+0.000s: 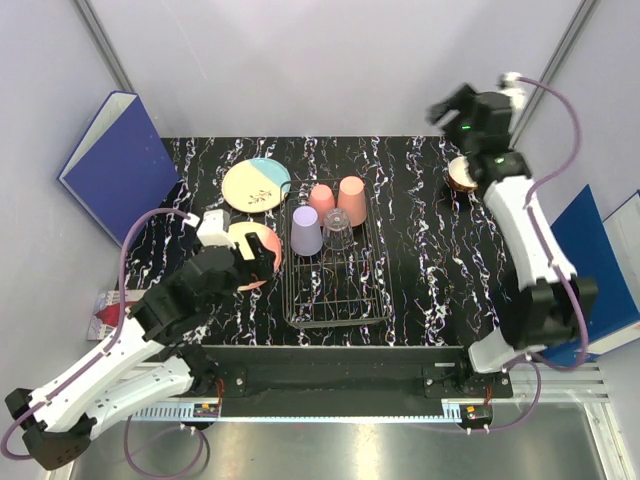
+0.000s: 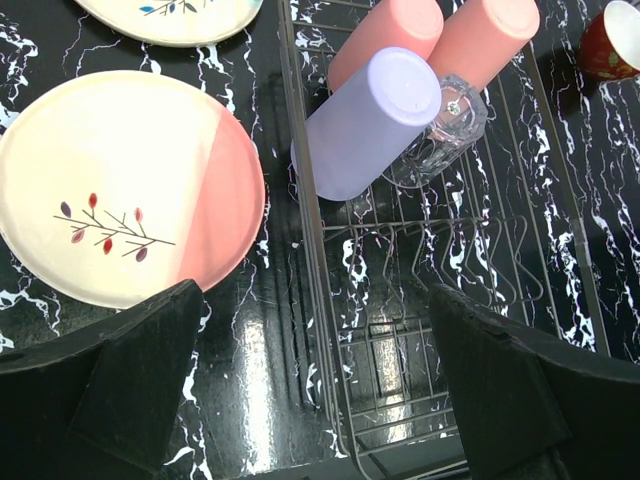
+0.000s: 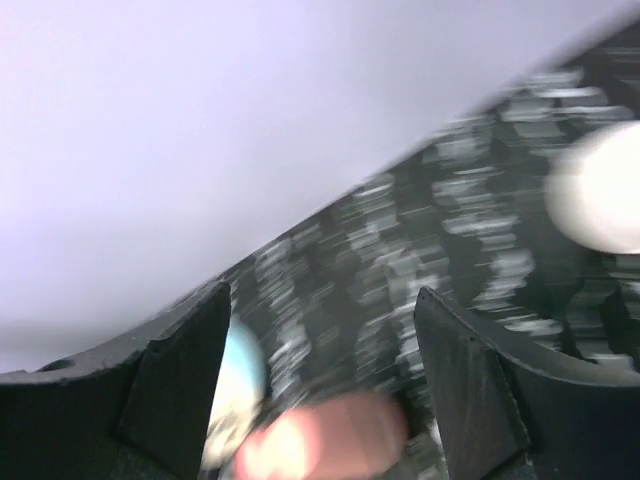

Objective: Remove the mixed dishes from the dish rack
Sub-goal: Pick up the cup from the dish rack.

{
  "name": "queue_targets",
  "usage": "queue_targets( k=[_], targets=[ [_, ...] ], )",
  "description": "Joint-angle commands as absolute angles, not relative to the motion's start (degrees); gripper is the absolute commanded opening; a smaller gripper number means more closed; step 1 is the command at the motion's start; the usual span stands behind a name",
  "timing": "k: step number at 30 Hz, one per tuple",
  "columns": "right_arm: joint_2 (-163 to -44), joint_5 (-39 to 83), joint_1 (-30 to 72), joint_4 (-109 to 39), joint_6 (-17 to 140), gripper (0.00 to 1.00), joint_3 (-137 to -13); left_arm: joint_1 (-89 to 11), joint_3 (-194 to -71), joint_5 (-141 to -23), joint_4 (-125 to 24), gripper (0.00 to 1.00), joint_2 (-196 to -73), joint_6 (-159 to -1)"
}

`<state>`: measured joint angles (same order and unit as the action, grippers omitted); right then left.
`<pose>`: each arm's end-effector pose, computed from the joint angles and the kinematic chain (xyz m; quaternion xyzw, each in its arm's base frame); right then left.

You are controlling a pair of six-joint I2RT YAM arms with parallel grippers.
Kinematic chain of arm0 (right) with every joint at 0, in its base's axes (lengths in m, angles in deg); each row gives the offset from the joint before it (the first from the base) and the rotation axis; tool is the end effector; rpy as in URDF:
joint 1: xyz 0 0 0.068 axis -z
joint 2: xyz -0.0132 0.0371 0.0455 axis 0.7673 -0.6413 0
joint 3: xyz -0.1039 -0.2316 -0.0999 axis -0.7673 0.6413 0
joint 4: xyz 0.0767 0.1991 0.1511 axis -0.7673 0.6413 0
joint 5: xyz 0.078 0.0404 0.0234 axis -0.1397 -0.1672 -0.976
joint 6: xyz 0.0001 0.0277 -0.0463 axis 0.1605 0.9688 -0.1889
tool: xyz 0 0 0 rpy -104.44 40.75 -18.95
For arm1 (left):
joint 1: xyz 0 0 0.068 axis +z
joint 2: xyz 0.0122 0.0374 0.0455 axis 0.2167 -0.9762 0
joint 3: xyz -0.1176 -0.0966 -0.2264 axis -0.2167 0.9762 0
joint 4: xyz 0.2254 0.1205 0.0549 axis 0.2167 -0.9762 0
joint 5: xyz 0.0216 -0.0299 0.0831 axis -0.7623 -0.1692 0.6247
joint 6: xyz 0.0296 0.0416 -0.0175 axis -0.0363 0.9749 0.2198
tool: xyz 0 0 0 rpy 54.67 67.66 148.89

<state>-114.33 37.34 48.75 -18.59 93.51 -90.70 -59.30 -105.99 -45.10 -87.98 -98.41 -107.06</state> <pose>0.3794 0.0043 0.4016 0.2950 0.7504 0.1531 0.5714 0.1115 -0.0938 0.3166 -0.0633 0.8422 -0.1758 0.5057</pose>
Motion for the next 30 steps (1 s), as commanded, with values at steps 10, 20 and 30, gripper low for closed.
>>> queue_targets(
  k=[10, 20, 30],
  targets=[
    [-92.6, 44.5, 14.9, -16.0, 88.3, 0.79, -68.4, -59.2, -120.0, -44.8, -83.3, 0.99, -119.0, -90.1],
    [-69.2, 46.1, 14.1, -8.0, 89.3, 0.79, -58.3, -58.0, -133.5, -51.4, -77.7, 0.99, -139.9, -87.8],
    [-63.3, 46.3, 14.0, -4.8, 89.1, 0.79, -53.2, -54.8, -134.0, -52.3, -75.6, 0.99, -147.2, -92.4]
  ],
)
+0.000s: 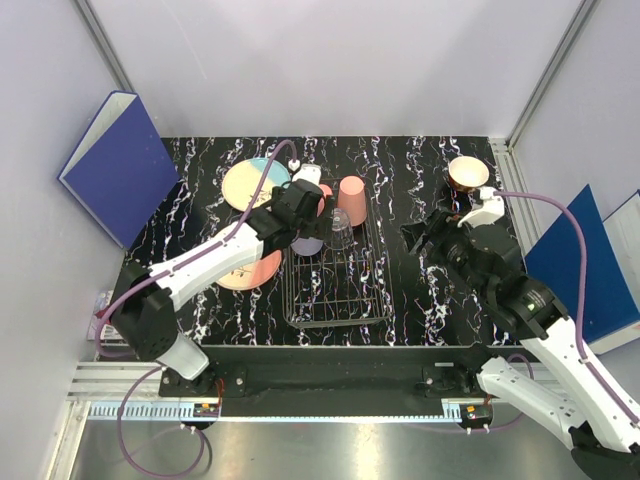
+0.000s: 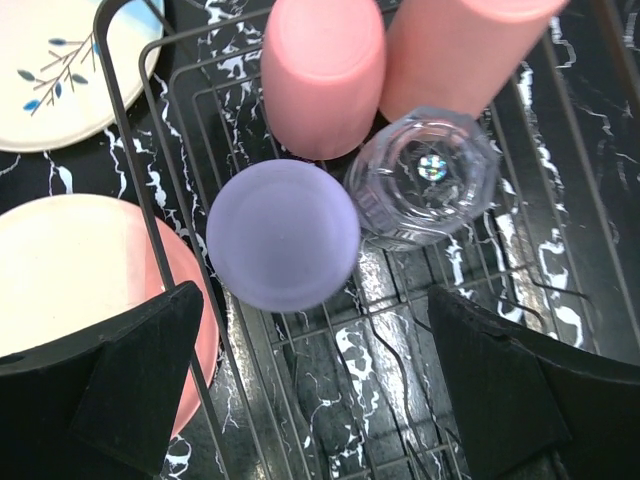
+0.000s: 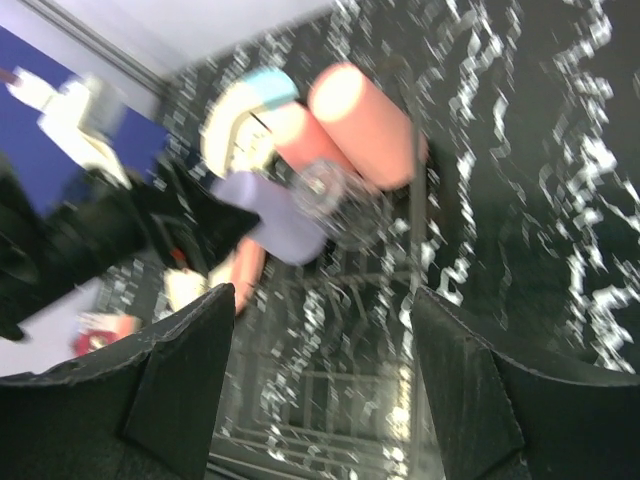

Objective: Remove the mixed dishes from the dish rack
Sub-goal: Pick up the cup from the dish rack.

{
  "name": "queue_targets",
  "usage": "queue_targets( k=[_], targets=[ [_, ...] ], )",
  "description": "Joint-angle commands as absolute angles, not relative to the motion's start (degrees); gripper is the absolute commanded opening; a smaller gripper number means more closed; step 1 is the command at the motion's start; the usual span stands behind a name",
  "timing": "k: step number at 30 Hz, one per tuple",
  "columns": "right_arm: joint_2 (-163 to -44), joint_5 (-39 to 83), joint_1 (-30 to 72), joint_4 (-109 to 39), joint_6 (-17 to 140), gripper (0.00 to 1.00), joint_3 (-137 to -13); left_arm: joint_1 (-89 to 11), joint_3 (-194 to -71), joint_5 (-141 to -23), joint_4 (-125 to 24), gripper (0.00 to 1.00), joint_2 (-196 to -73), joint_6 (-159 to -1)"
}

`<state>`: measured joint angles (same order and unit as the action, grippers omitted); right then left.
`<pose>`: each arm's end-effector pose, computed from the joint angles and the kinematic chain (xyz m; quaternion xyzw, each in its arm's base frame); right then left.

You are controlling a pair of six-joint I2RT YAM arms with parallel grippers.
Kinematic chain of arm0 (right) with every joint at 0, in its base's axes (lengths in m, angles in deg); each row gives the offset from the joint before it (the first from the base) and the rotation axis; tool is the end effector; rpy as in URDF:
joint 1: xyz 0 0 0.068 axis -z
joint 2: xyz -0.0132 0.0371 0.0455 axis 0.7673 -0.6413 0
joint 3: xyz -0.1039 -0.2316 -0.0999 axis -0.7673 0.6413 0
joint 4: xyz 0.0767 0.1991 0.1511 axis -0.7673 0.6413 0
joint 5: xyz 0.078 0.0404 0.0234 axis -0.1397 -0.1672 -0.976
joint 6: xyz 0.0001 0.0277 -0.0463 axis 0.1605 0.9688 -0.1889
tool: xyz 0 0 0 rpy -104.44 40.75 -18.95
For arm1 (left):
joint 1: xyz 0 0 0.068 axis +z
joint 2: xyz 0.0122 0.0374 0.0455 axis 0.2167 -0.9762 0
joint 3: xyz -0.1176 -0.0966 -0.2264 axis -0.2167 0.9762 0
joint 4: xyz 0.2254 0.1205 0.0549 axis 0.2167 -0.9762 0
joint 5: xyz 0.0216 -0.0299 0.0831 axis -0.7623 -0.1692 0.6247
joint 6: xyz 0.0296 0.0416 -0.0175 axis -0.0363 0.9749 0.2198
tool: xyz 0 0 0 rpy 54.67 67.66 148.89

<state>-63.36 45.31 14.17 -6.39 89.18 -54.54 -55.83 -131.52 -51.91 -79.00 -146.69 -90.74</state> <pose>0.1258 0.0794 0.3774 0.0718 0.7872 0.2608 0.5542 0.2561 -0.2234 0.2930 0.0921 0.8985 -0.0665 0.4241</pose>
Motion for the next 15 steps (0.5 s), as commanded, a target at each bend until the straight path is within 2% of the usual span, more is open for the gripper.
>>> queue_targets(
  k=[1, 5, 8, 12, 15],
  targets=[
    [-63.4, 46.2, 14.1, -4.9, 89.1, 0.79, -53.1, -54.6, -134.0, -52.6, -75.5, 0.99, -147.7, -92.4],
    [-63.5, 46.0, 14.1, -5.3, 89.4, 0.79, -51.9, -53.7, -134.8, -53.6, -74.9, 0.99, -149.7, -91.5],
    [-63.9, 45.8, 14.1, -5.6, 89.5, 0.79, -51.3, -52.9, -135.8, -54.9, -74.9, 0.93, -151.5, -90.9],
    [-63.9, 46.2, 14.1, -5.6, 89.6, 0.79, -51.0, -52.8, -135.5, -55.9, -74.8, 0.72, -152.4, -90.9],
    [-64.0, 46.4, 14.1, -5.7, 89.8, 0.79, -50.8, -52.6, -134.3, -55.9, -74.5, 0.61, -152.2, -91.1]
  ],
)
